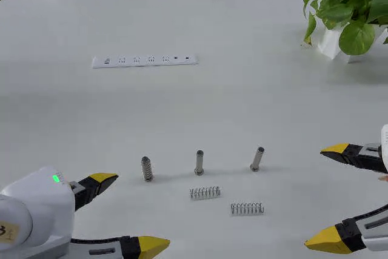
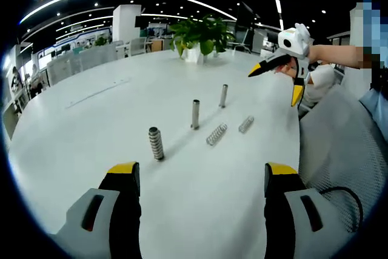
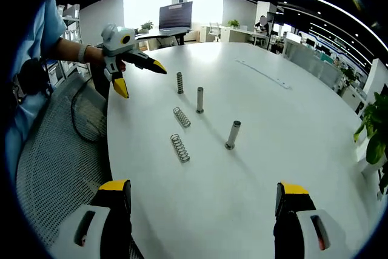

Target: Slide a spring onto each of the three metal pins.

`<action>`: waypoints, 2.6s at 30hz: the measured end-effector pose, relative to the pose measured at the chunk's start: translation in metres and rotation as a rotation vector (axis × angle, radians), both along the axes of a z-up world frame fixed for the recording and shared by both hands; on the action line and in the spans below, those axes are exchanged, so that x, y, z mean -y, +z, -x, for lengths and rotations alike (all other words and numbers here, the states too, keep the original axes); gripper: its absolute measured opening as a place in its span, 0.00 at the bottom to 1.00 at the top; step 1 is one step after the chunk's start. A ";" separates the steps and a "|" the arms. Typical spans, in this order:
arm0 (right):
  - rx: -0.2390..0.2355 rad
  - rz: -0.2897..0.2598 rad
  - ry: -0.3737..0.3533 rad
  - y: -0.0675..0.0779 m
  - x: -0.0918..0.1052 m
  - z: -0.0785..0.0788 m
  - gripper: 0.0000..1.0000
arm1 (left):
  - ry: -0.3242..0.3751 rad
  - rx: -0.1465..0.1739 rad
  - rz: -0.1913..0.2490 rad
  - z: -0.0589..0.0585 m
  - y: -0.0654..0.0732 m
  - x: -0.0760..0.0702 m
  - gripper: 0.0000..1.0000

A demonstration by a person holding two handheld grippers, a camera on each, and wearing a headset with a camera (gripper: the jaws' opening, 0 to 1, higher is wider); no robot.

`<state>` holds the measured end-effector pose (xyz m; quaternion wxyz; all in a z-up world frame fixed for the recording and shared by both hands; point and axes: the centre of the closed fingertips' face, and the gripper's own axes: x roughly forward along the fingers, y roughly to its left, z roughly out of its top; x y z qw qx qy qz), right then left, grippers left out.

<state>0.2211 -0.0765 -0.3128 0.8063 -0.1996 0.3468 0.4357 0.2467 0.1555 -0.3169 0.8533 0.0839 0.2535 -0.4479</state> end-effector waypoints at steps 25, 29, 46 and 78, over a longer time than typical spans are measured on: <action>-0.017 -0.029 -0.052 -0.002 0.010 0.009 0.99 | -0.223 0.043 -0.061 -0.002 -0.014 0.050 0.64; -0.022 -0.031 -0.058 -0.003 0.012 0.011 0.99 | -0.232 0.047 -0.063 -0.007 -0.020 0.058 0.56; -0.041 -0.046 -0.073 -0.008 0.012 0.018 0.99 | -0.235 0.048 -0.089 -0.024 -0.039 0.069 0.25; -0.059 -0.048 -0.081 -0.014 0.016 0.022 0.98 | -0.266 0.049 -0.093 -0.024 -0.043 0.078 0.10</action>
